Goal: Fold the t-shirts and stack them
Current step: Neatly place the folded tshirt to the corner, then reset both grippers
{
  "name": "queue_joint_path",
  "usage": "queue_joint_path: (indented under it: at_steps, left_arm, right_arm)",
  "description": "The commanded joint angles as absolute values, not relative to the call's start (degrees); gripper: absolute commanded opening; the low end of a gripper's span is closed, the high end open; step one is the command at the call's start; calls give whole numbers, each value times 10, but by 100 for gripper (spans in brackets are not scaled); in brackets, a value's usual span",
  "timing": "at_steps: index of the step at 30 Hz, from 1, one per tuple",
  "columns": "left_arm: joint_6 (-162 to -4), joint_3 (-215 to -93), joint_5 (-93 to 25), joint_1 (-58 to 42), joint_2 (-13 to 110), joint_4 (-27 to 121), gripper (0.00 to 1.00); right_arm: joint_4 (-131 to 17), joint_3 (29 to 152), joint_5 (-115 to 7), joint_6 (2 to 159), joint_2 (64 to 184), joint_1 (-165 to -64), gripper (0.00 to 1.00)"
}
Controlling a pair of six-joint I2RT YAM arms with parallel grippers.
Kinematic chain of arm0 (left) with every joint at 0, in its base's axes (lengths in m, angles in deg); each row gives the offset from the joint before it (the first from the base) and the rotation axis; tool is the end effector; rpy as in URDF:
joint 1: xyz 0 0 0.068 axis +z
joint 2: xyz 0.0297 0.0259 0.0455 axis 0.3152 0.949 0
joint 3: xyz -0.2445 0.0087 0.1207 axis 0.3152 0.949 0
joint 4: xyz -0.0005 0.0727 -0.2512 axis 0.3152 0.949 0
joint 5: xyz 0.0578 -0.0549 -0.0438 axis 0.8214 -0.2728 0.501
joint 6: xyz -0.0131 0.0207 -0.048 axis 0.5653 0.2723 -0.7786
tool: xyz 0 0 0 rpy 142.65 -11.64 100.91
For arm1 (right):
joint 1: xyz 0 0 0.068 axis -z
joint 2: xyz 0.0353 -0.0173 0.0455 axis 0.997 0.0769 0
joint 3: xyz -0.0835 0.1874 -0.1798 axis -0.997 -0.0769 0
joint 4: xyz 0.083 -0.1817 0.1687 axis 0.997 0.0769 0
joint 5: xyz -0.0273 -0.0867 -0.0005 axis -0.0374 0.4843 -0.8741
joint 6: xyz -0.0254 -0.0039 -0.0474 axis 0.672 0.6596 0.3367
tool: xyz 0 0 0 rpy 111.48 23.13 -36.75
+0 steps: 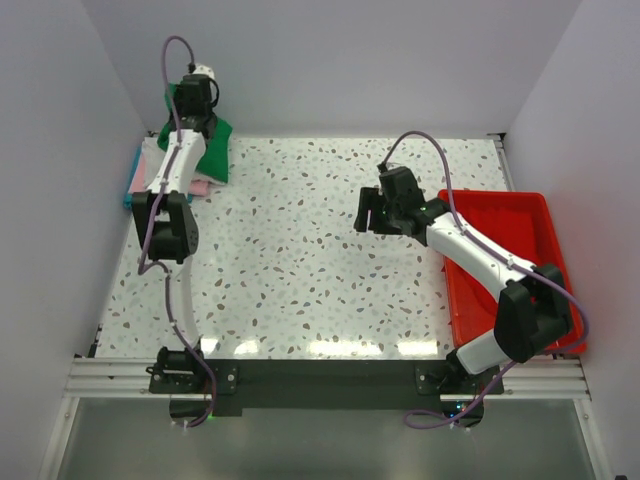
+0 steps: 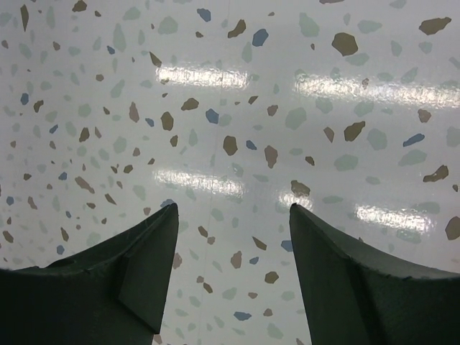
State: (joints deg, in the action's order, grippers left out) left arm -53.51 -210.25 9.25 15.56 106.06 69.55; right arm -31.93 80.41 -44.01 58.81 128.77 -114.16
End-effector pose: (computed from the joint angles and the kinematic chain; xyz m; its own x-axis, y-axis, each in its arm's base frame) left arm 0.5439 -0.0062 0.3006 -0.5553 0.2832 -0.7819 -0.3222 0.7935 0.5163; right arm 0.2890 0.1558 0.2706 -0.7674 0.1226 -0.6293 -0.1031 0.9452 0.3099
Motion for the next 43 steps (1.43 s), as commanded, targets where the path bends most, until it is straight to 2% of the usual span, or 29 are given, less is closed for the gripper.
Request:
queue_joint_path:
  at_steps: [1, 4, 6, 7, 11, 17, 19, 28, 31, 34, 38, 43]
  left_arm:
    - [-579, -2070, 94, 213, 1015, 626, 50]
    - [-642, -2065, 107, 232, 1012, 638, 73]
    - [-700, -2075, 90, 236, 997, 656, 79]
    - [-713, -2075, 62, 236, 989, 667, 100]
    - [-820, -2047, -28, 234, 930, 680, 100]
    - [-950, -1863, -132, 206, 785, 600, 100]
    - [-964, -1820, -134, 188, 751, 606, 100]
    - [-994, -1562, -107, -10, 559, 573, 100]
    - [-992, -1484, -85, -89, 493, 585, 100]
    - [-999, -1398, -55, -185, 438, 598, 100]
    - [-1021, -1360, -54, -218, 383, 622, 100]
    - [-1014, -1374, -102, -221, 376, 635, 100]
  right_arm:
    - [-312, 830, -417, 600, 1284, -1146, 67]
    - [-297, 832, -399, 605, 1277, -1147, 68]
    - [-284, 833, -394, 605, 1270, -1147, 71]
    - [-281, 833, -386, 605, 1265, -1146, 72]
    - [-253, 837, -361, 607, 1236, -1146, 74]
    - [-240, 823, -356, 604, 1203, -1147, 76]
    - [-232, 820, -353, 601, 1191, -1146, 76]
    - [-219, 765, -343, 601, 1109, -1145, 78]
    - [-217, 740, -330, 602, 1067, -1146, 78]
    - [-205, 705, -302, 603, 1020, -1145, 83]
    - [-190, 678, -285, 597, 976, -1145, 84]
    - [-178, 668, -278, 593, 946, -1146, 87]
